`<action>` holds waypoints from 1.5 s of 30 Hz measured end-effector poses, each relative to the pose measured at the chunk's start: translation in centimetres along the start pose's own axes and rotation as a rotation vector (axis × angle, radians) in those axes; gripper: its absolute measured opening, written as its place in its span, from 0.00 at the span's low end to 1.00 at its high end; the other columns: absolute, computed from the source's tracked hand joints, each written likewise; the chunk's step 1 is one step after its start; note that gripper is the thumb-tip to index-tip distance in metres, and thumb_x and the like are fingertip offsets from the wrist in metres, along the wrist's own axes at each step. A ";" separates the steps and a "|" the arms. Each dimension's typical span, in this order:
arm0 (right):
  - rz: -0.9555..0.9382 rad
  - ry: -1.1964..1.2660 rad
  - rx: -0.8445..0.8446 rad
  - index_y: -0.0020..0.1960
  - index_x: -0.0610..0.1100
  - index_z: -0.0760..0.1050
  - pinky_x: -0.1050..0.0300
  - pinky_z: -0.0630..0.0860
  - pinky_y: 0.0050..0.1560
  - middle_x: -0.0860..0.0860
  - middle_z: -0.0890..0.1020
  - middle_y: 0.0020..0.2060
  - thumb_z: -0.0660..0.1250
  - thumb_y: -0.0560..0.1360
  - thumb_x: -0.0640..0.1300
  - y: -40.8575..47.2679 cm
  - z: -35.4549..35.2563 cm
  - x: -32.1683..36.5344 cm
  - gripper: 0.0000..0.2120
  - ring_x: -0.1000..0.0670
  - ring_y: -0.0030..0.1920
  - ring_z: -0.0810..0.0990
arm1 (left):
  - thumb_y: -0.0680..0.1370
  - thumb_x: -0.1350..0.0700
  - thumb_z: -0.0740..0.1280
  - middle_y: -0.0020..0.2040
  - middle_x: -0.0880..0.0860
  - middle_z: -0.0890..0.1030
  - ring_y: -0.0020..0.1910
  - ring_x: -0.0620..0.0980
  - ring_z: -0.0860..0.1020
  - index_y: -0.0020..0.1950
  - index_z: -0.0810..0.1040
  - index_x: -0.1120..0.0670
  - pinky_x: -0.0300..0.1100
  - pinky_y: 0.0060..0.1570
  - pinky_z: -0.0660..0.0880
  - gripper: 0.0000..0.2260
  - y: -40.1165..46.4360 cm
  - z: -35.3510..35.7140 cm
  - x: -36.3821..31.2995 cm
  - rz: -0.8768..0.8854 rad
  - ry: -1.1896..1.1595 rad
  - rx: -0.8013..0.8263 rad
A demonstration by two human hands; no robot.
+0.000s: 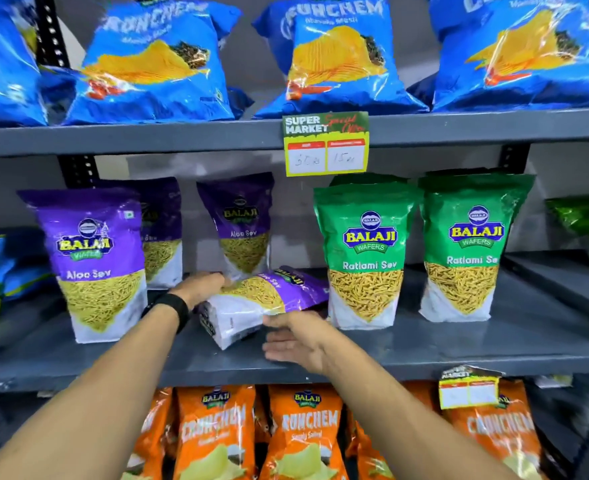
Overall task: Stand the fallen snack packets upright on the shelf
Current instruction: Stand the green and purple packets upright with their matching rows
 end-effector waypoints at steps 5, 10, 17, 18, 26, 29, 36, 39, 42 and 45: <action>0.003 0.119 -0.038 0.51 0.43 0.77 0.41 0.80 0.60 0.42 0.81 0.48 0.71 0.79 0.45 0.4 0.4 0.4 0.06 0.44 0.45 0.88 | 0.60 0.40 0.81 0.57 0.60 0.88 0.57 0.63 0.85 0.56 0.86 0.56 0.58 0.64 0.80 0.31 3.0 3.1 2.9 -0.106 -0.256 0.231; -0.060 0.064 -0.132 0.50 0.44 0.81 0.39 0.84 0.53 0.44 0.82 0.44 0.74 0.77 0.44 -0.6 0.8 -0.3 0.05 0.40 0.47 0.83 | 0.75 0.48 0.73 0.34 0.56 0.87 0.31 0.54 0.85 0.43 0.84 0.55 0.42 0.35 0.79 0.11 -3.9 3.4 1.9 -0.115 -0.406 0.372; -0.141 0.056 -0.111 0.59 0.36 0.82 0.52 0.84 0.34 0.40 0.84 0.47 0.76 0.75 0.43 -6.3 -0.4 -1.6 0.16 0.40 0.45 0.84 | 0.75 0.48 0.75 0.39 0.55 0.88 0.31 0.52 0.84 0.47 0.88 0.55 0.40 0.33 0.77 0.11 -10.0 3.6 3.1 -0.092 -0.590 0.294; -0.175 0.053 -0.105 0.61 0.37 0.80 0.54 0.83 0.33 0.41 0.85 0.47 0.77 0.74 0.43 -7.0 -0.6 -1.8 0.19 0.42 0.44 0.84 | 0.75 0.48 0.75 0.40 0.55 0.89 0.33 0.53 0.85 0.46 0.89 0.55 0.41 0.35 0.77 0.10 -11.1 3.5 3.3 -0.077 -0.615 0.253; -0.511 -0.085 -0.021 0.65 0.47 0.79 0.60 0.84 0.47 0.48 0.89 0.56 0.71 0.72 0.23 -12.5 -1.3 0.1 0.27 0.49 0.56 0.88 | 0.79 0.63 0.71 0.50 0.51 0.90 0.46 0.45 0.87 0.61 0.82 0.57 0.34 0.45 0.81 0.11 -20.3 2.6 2.4 0.201 -0.880 -0.025; -0.586 -0.158 0.027 0.66 0.50 0.78 0.58 0.83 0.55 0.51 0.88 0.60 0.71 0.72 0.23 -14.0 -1.4 -0.3 0.30 0.51 0.61 0.85 | 0.78 0.64 0.72 0.53 0.49 0.90 0.50 0.43 0.86 0.61 0.81 0.52 0.35 0.49 0.81 0.13 -23.2 2.5 2.3 0.264 -0.864 -0.124; -0.676 -0.220 0.040 0.66 0.55 0.78 0.57 0.82 0.57 0.55 0.87 0.61 0.72 0.71 0.22 -16.5 -2.5 -1.3 0.34 0.53 0.63 0.84 | 0.77 0.64 0.72 0.54 0.45 0.89 0.54 0.41 0.87 0.63 0.79 0.49 0.34 0.51 0.80 0.17 -26.9 2.6 1.9 0.360 -0.805 -0.189; -0.680 -0.213 0.033 0.68 0.53 0.77 0.58 0.82 0.54 0.54 0.87 0.60 0.71 0.71 0.21 -16.3 -3.0 -1.5 0.35 0.52 0.62 0.85 | 0.73 0.56 0.75 0.54 0.43 0.89 0.53 0.38 0.86 0.63 0.79 0.47 0.31 0.50 0.79 0.19 -27.1 2.8 1.2 0.377 -0.791 -0.207; -0.682 -0.206 0.029 0.68 0.52 0.77 0.60 0.82 0.53 0.54 0.88 0.59 0.70 0.71 0.20 -16.2 -3.2 -1.1 0.35 0.53 0.61 0.85 | 0.73 0.58 0.75 0.54 0.41 0.89 0.52 0.37 0.86 0.63 0.79 0.47 0.30 0.49 0.79 0.19 -26.8 2.6 1.0 0.376 -0.778 -0.211; -0.707 -0.226 0.007 0.68 0.52 0.77 0.58 0.83 0.54 0.54 0.88 0.59 0.70 0.71 0.20 -15.3 -2.9 -0.2 0.35 0.54 0.61 0.85 | 0.74 0.59 0.77 0.55 0.44 0.89 0.54 0.40 0.86 0.64 0.79 0.48 0.34 0.52 0.81 0.20 -25.3 2.0 0.7 0.401 -0.771 -0.188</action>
Point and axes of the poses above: each hand's wrist, its own y-axis towards the middle knuckle, its own z-axis out of the palm, x = y × z, the point moved 6 cm from there along y, towards the middle knuckle
